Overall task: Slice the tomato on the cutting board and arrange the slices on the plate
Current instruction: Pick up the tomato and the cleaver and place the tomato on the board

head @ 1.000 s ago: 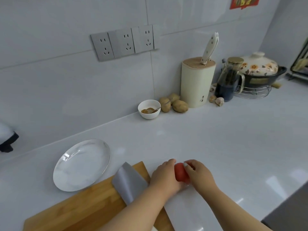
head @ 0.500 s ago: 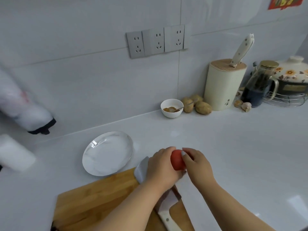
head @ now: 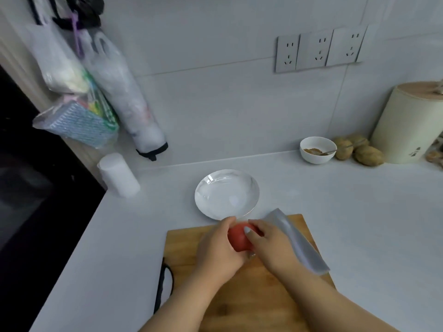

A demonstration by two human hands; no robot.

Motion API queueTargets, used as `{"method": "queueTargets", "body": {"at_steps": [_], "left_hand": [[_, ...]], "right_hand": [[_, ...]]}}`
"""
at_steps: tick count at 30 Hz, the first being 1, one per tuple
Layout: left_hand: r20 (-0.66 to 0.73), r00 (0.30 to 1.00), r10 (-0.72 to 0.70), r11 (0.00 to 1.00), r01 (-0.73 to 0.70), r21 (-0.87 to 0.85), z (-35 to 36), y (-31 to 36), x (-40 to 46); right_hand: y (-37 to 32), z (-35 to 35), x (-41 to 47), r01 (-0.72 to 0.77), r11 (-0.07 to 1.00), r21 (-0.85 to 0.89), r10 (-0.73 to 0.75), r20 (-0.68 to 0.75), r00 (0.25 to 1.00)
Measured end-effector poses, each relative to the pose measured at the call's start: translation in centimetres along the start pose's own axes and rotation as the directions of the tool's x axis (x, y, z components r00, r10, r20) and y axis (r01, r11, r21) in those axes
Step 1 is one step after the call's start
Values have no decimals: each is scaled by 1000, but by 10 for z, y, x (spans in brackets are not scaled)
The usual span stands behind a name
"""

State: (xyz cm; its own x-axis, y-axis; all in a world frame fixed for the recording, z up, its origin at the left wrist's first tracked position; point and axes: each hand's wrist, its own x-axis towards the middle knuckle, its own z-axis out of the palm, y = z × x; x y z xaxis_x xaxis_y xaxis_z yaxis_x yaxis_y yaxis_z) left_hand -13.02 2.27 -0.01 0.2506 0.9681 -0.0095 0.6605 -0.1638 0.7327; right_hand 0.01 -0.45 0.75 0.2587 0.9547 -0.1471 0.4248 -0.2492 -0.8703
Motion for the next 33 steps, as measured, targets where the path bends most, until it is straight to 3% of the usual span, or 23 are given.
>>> {"method": "queueTargets", "body": {"at_steps": [5, 16, 20, 25, 29, 33], "left_hand": [[11, 997, -75, 997, 75, -13, -5, -31, -26], [18, 995, -99, 995, 99, 12, 11, -54, -47], [-4, 998, -62, 997, 62, 37, 11, -55, -48], [3, 999, -40, 993, 40, 108, 6, -55, -46], [48, 998, -38, 995, 33, 97, 1, -54, -43], [107, 994, -36, 997, 28, 74, -4, -61, -45]], "right_hand": [[4, 25, -19, -8, 995, -102, 11, 28, 1000], [19, 40, -34, -51, 971, -232, 70, 73, 995], [24, 26, -44, -16, 960, -278, 16, -3, 1000], [40, -17, -59, -77, 846, -528, -50, -223, 974], [54, -35, -67, -197, 716, -670, 48, -234, 971], [60, -35, -71, -241, 692, -680, 153, -189, 970]]}}
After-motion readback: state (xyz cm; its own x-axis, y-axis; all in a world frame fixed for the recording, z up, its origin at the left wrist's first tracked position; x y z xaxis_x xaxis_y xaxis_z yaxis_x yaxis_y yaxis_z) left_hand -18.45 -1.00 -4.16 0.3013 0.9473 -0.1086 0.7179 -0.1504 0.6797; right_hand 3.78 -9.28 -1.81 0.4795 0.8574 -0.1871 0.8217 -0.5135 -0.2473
